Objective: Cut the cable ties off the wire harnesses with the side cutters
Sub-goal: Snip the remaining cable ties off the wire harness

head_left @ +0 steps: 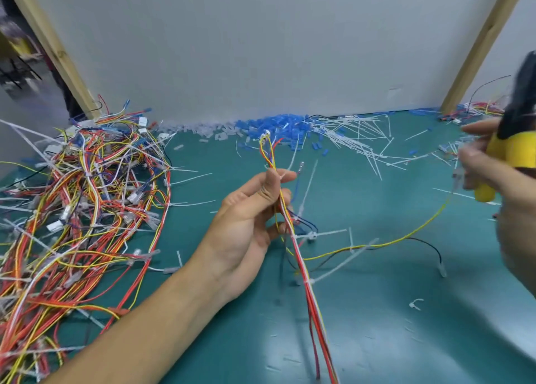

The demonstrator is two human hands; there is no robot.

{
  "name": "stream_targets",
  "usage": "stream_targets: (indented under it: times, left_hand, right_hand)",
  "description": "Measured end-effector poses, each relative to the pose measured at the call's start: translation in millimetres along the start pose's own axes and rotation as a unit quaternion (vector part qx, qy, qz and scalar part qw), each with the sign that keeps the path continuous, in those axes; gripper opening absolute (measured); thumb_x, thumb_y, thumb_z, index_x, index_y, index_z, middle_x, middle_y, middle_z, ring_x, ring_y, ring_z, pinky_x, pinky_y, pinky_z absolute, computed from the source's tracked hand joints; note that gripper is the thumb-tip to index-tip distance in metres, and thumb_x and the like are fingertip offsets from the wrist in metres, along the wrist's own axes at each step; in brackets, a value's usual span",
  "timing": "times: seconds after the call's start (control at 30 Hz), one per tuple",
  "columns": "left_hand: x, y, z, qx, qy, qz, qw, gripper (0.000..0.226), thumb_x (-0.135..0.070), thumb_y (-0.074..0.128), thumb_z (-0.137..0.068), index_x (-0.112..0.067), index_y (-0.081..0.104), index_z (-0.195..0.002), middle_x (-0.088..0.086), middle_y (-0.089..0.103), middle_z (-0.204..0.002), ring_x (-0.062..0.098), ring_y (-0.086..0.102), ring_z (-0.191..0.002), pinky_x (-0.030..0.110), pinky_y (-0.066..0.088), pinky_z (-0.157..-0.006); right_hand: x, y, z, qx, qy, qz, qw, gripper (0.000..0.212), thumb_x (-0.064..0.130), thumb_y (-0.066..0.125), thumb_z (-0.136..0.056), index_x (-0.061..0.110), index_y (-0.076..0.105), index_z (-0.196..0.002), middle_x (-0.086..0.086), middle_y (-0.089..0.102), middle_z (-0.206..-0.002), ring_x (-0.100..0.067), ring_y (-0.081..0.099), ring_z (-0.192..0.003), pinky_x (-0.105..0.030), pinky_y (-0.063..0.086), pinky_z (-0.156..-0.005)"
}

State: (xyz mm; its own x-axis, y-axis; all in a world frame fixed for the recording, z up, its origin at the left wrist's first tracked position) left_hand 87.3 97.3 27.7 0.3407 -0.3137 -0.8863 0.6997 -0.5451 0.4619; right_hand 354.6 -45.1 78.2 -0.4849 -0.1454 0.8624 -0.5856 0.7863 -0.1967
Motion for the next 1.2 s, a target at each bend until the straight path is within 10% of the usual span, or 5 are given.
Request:
stream_targets:
  times: [0.13,0.33,0.6,1.2]
  left_hand:
    - [-10.5,-15.7,-3.2,-0.1,0.084,-0.076,0.989,0.025,-0.044,0.075,-0.073,-0.02,0.077,-0.082,-0.006,0.066,-0.075,0.005,0.059,-0.069,0.021,0.044,-0.065]
    - [-32.0,-29.2,0.7,-0.217,0.235,-0.28,0.905,0.023,-0.045,0.083,-0.072,-0.024,0.076,-0.078,-0.001,0.076,-0.085,0.01,0.065,-0.08,0.024,0.046,-0.08]
    - [-3.0,-14.6,-1.5,-0.115,0.081,-0.214,0.967,0.054,-0.053,0.078,-0.074,0.0,0.069,-0.072,0.017,0.052,-0.059,0.015,0.042,-0.041,0.018,0.033,-0.04]
    - [5.0,21.2,19.1,-0.028,0.197,-0.159,0.967,0.023,-0.015,0.071,-0.087,-0.029,0.083,-0.101,-0.002,0.077,-0.108,0.022,0.076,-0.08,0.028,0.062,-0.064]
  right_hand:
    - [-21.2,-22.9,-18.3,-0.072,0.04,-0.019,0.996,0.025,0.028,0.054,-0.109,0.025,0.052,-0.133,0.009,0.055,-0.093,0.005,0.059,-0.067,-0.015,0.044,-0.062]
    - [4.4,3.5,6.1,-0.01,0.004,0.085,0.996,0.053,0.066,0.072,-0.079,0.03,0.062,-0.118,0.005,0.064,-0.092,-0.017,0.067,-0.078,-0.038,0.052,-0.071]
    - [23.6,54.6,45.7,0.175,-0.201,0.208,0.941,0.025,0.02,0.08,-0.088,0.017,0.069,-0.11,0.011,0.059,-0.093,-0.004,0.058,-0.083,-0.019,0.043,-0.07]
    - [14.6,74.5,67.4,0.306,-0.081,0.139,0.938,0.018,0.033,0.086,-0.087,0.028,0.07,-0.094,0.007,0.059,-0.085,-0.018,0.054,-0.078,-0.026,0.045,-0.065]
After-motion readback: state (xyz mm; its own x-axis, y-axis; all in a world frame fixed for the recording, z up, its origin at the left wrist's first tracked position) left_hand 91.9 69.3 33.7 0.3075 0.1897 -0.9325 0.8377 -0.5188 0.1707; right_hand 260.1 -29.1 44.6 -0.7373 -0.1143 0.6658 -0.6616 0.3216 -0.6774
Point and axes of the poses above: each hand's wrist, its own z-axis away from the middle knuckle, its own y-axis out of the palm, x = y × z, the point moved 6 cm from there along -z, towards the middle knuckle
